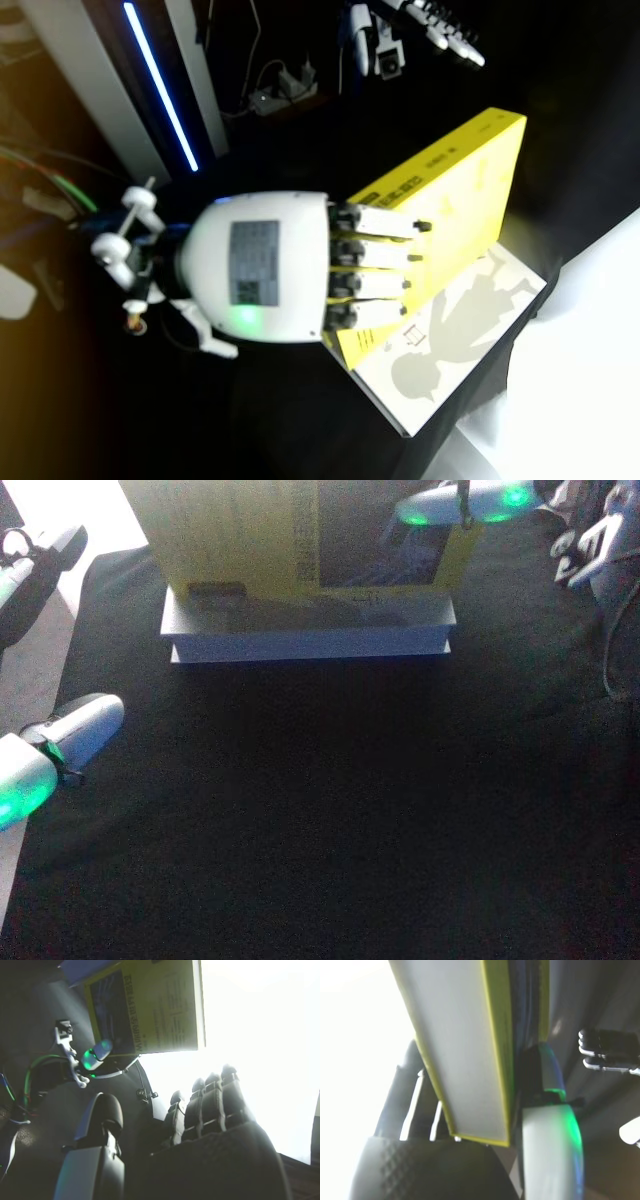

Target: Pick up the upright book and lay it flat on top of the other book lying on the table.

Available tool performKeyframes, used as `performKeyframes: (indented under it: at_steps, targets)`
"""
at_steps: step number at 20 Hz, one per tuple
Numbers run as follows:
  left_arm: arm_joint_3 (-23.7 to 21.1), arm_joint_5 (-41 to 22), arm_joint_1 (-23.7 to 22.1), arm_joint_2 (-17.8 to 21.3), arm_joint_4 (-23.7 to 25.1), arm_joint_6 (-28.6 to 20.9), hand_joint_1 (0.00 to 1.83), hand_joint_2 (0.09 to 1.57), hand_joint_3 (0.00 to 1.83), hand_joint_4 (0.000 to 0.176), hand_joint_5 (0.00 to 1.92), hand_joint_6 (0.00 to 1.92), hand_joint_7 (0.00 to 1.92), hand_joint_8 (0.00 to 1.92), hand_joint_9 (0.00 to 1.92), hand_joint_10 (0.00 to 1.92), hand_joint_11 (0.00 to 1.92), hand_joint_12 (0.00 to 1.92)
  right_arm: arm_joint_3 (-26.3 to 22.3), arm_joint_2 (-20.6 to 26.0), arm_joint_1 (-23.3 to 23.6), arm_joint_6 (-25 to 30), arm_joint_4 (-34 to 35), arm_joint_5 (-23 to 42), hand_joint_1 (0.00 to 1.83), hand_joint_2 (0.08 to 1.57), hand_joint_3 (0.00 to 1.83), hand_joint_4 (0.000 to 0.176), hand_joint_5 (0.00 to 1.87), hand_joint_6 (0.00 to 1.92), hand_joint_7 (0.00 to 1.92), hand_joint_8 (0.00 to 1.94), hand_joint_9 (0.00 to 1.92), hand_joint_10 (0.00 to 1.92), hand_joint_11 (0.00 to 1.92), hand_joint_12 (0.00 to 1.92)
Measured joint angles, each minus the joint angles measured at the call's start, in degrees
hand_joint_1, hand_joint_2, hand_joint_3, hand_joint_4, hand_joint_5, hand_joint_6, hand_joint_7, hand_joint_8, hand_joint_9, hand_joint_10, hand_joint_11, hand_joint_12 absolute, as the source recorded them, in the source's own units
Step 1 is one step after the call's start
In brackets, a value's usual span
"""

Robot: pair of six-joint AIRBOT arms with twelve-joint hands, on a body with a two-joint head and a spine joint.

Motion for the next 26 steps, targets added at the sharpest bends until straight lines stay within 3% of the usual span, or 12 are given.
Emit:
performKeyframes:
  at_steps: [2, 5, 8, 9, 11, 12, 15, 18, 19, 20, 22, 26]
  targets:
    - [0.48, 0.04, 0.00, -0.04, -0.04, 0.02, 0.52, 1.30, 0.01, 0.138, 0.00, 0.00, 0.00, 0.00, 0.00, 0.00, 0.00, 0.00, 0.85, 0.50, 2.51, -1.27, -1.14, -3.28, 1.38, 1.12, 0.00, 0.000, 0.76, 1.04, 1.08, 0.83, 0.99, 1.32, 0.71, 1.76]
    - [0.81, 0.07, 0.02, -0.11, -0.50, 0.00, 0.51, 1.30, 0.01, 0.146, 0.00, 0.00, 0.00, 0.00, 0.00, 0.00, 0.00, 0.00, 0.79, 1.64, 5.16, -5.16, -1.27, -6.69, 1.38, 1.12, 0.00, 0.000, 0.76, 1.08, 1.09, 0.80, 1.00, 1.27, 0.64, 1.77]
    - [0.79, 0.04, 0.00, -0.11, 0.37, 0.00, 0.55, 1.32, 0.01, 0.122, 0.00, 0.00, 0.00, 0.00, 0.00, 0.00, 0.00, 0.00, 0.83, 0.94, 5.22, -5.09, -1.25, -8.17, 1.36, 1.12, 0.00, 0.000, 0.77, 1.07, 1.09, 0.82, 1.00, 1.29, 0.74, 1.81]
    - [0.81, 0.04, 0.07, -0.11, 0.28, 0.00, 0.55, 1.33, 0.02, 0.118, 0.00, 0.00, 0.00, 0.00, 0.00, 0.00, 0.00, 0.00, 1.11, -0.11, 5.27, -5.27, -2.12, -8.44, 1.27, 1.16, 0.00, 0.000, 0.79, 1.02, 1.01, 1.17, 1.00, 1.51, 0.88, 1.85]
    - [0.81, 0.04, 0.07, -0.11, 0.39, 0.00, 0.54, 1.33, 0.02, 0.126, 0.00, 0.00, 0.00, 0.00, 0.00, 0.00, 0.00, 0.00, 1.05, -1.62, 4.68, -4.85, -3.54, -7.91, 1.25, 1.16, 0.00, 0.000, 0.84, 1.13, 0.94, 1.20, 1.11, 1.53, 0.97, 1.82]
    - [0.81, -0.02, 0.11, -0.11, 0.35, 0.00, 0.53, 1.33, 0.02, 0.128, 0.00, 0.00, 0.00, 0.00, 0.00, 0.00, 0.00, 0.00, 1.05, -2.40, 2.95, -4.55, -2.84, -6.78, 1.33, 1.21, 0.01, 0.000, 0.69, 1.09, 0.86, 1.32, 0.83, 1.64, 0.82, 1.89]
    - [0.81, -0.02, 0.24, -0.09, -0.11, 0.00, 0.49, 1.33, 0.01, 0.125, 0.00, 0.00, 0.00, 0.00, 0.00, 0.00, 0.00, 0.00, 1.09, -3.82, -0.63, -3.26, -2.21, -3.45, 1.33, 1.22, 0.01, 0.000, 0.65, 1.34, 0.78, 1.20, 0.82, 1.52, 0.53, 1.88]
    - [0.68, -0.02, 0.24, -0.11, 0.28, 0.00, 0.50, 1.33, 0.01, 0.129, 0.00, 0.00, 0.00, 0.00, 0.00, 0.00, 0.00, 0.00, 0.20, -3.23, -3.15, -2.29, -3.52, -3.69, 1.20, 1.05, 0.00, 0.000, 0.58, 0.40, 0.66, 0.28, 0.57, 0.94, 0.36, 1.61]
    - [0.68, 0.02, 0.24, -0.11, -0.24, 0.00, 0.50, 1.33, 0.01, 0.123, 0.00, 0.00, 0.00, 0.00, 0.00, 0.00, 0.00, 0.00, -0.48, -2.93, -3.50, -0.92, -6.73, -4.42, 0.86, 1.13, 0.03, 0.000, 0.40, 0.14, 0.50, 0.05, 0.34, 0.62, 0.04, 1.53]
    - [0.68, 0.04, 0.24, -0.11, -0.24, 0.00, 0.50, 1.33, 0.01, 0.123, 0.00, 0.00, 0.00, 0.00, 0.00, 0.00, 0.00, 0.00, -0.48, -2.93, -3.50, -0.52, -6.86, -4.66, 0.86, 1.13, 0.03, 0.000, 0.40, 0.14, 0.50, 0.05, 0.34, 0.62, 0.04, 1.53]
    - [0.61, 0.00, 0.24, -0.11, 0.15, 0.00, 0.52, 1.34, 0.01, 0.132, 0.00, 0.00, 0.00, 0.00, 0.00, 0.00, 0.00, 0.00, -0.63, -3.06, -3.52, 1.03, -9.68, -6.12, 0.26, 1.33, 0.01, 0.000, 0.15, 0.00, 0.11, 0.00, 0.17, 0.24, 0.00, 1.08]
    - [0.63, -0.02, 0.24, -0.11, -0.11, 0.00, 0.49, 1.32, 0.00, 0.136, 0.00, 0.00, 0.00, 0.00, 0.00, 0.00, 0.00, 0.00, -0.81, -3.82, -3.87, 3.91, -10.47, -8.57, 0.12, 1.29, 0.00, 0.000, 0.06, 0.00, 0.02, 0.00, 0.08, 0.02, 0.00, 0.52]
